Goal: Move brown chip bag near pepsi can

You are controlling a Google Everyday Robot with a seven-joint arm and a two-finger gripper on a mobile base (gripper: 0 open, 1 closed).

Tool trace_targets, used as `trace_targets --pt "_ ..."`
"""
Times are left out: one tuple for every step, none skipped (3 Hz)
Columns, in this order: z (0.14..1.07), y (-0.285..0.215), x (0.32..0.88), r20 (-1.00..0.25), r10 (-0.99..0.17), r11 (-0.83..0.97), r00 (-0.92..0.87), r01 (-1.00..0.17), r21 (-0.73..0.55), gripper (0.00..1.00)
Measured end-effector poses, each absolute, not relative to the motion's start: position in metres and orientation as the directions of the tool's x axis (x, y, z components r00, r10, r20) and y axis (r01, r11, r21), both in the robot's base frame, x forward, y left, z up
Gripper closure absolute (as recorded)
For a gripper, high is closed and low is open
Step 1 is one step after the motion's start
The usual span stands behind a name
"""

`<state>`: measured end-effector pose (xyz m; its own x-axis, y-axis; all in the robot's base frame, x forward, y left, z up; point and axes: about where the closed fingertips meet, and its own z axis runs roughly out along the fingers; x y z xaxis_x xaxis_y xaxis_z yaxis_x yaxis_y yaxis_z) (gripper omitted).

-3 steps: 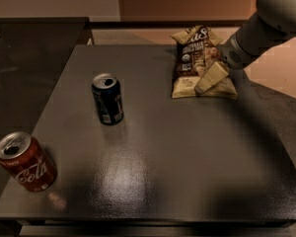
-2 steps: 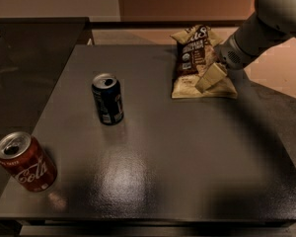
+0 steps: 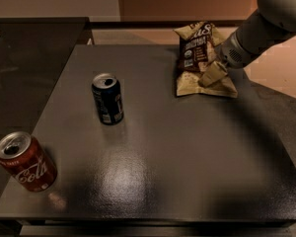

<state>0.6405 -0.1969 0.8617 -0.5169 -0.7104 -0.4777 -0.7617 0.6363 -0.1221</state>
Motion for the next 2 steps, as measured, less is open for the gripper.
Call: trace_targets --pt "0.878 -0.192 0.636 -0.502 -0.712 0.627 -0.492 -0.767 -0.136 1.0" --pt "0.895 -0.182 0.627 -0.52 -0.728 0.595 -0.446 -0.789 -0.156 1.0"
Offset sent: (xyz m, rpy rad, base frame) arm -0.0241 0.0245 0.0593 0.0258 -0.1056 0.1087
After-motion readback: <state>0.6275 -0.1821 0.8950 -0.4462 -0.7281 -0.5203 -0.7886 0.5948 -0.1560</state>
